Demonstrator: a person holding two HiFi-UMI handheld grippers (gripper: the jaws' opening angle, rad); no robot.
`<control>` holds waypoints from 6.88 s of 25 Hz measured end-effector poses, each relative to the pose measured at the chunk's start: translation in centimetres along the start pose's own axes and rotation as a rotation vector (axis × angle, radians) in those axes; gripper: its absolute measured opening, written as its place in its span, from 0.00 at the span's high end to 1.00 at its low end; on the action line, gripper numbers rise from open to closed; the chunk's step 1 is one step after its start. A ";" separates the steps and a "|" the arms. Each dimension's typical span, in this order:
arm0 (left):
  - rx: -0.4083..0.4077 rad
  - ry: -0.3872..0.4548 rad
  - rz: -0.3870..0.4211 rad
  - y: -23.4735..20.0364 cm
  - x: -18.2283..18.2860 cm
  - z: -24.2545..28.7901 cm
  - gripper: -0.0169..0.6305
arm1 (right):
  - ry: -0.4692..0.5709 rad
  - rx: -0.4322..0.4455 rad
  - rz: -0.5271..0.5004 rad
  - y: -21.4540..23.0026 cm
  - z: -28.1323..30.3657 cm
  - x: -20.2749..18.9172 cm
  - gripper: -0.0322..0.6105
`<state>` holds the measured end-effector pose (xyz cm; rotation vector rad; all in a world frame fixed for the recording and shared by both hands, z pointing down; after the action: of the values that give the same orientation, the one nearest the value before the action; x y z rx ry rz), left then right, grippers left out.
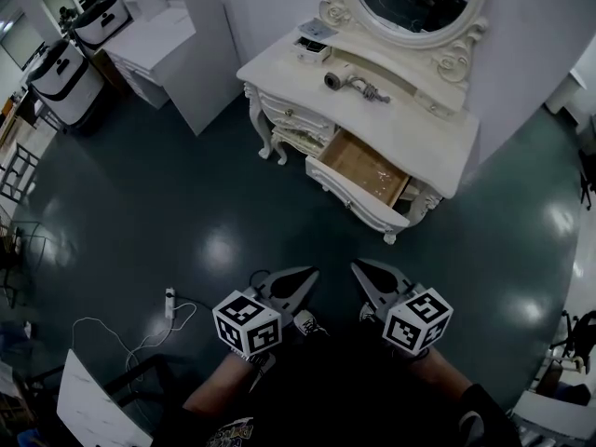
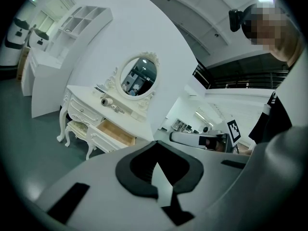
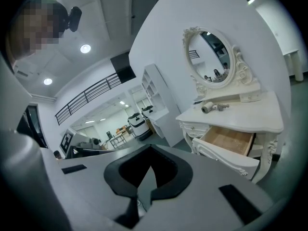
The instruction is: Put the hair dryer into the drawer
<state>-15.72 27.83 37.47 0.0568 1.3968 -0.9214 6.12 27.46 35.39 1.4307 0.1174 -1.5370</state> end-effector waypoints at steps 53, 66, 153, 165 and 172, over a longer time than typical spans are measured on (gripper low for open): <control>0.045 -0.067 0.108 -4.3 12.6 26.0 0.97 | 0.150 -0.009 0.019 23.5 2.0 17.0 0.90; -0.054 -0.105 0.100 -10.2 13.7 27.2 0.97 | 0.166 -0.112 0.033 24.0 6.6 17.5 0.90; -0.166 -0.304 0.057 -42.5 19.6 28.0 0.97 | -0.739 -0.547 -0.452 49.7 46.8 27.4 0.57; -0.225 -0.334 0.109 -40.2 19.6 28.1 0.97 | -0.574 -0.528 -0.483 44.6 43.4 26.8 0.58; -0.291 -0.330 0.145 -37.2 19.5 28.5 0.97 | -0.519 -0.527 -0.521 40.2 38.8 27.3 0.58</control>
<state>-16.16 -22.33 45.01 -0.2040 1.1876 -0.5703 11.70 -33.53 46.28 0.5773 0.5676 -2.0565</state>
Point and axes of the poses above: the fingertips, and each gripper's own axes: z forward along the fingers, y to its right, x out of its top, the point moved 10 cm from there along -z, backward along the fingers, and after that the axes turned 5 degrees about z, right-handed, at the moved point
